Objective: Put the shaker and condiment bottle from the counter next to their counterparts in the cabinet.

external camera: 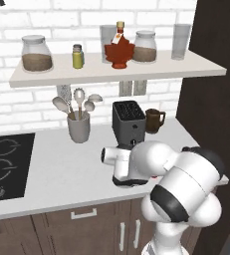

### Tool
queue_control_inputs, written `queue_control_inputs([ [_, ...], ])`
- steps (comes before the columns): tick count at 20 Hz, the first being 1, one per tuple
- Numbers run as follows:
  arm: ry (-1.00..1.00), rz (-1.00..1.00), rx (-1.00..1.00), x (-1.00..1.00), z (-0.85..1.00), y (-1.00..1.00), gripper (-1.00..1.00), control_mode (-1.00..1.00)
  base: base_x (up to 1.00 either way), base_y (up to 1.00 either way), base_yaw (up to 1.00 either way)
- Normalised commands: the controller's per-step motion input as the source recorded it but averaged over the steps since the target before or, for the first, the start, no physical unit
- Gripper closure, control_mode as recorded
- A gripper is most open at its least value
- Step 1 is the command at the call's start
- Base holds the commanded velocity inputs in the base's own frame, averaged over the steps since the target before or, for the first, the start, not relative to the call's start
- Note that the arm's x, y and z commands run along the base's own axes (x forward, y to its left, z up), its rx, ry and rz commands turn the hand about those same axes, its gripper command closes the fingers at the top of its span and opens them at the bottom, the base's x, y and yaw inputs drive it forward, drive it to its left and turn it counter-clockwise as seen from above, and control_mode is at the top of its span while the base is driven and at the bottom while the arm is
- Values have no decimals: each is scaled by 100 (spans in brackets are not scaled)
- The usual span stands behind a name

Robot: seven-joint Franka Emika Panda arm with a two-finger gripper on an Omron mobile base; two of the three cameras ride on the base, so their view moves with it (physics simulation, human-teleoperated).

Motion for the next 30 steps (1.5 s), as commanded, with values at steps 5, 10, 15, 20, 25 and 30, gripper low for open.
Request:
queue_control_inputs([
  [5,0,0,0,0,-16,-1,100,-100,0,0,0],
  [10,0,0,1,0,-5,0,100,-100,0,0,0],
  [15,0,0,3,0,0,0,100,-100,0,0,0],
  [20,0,10,0,-1,34,37,100,-100,0,0,0],
  [25,3,27,0,4,78,60,100,-100,0,0,0],
  [30,5,29,0,5,99,40,100,-100,0,0,0],
])
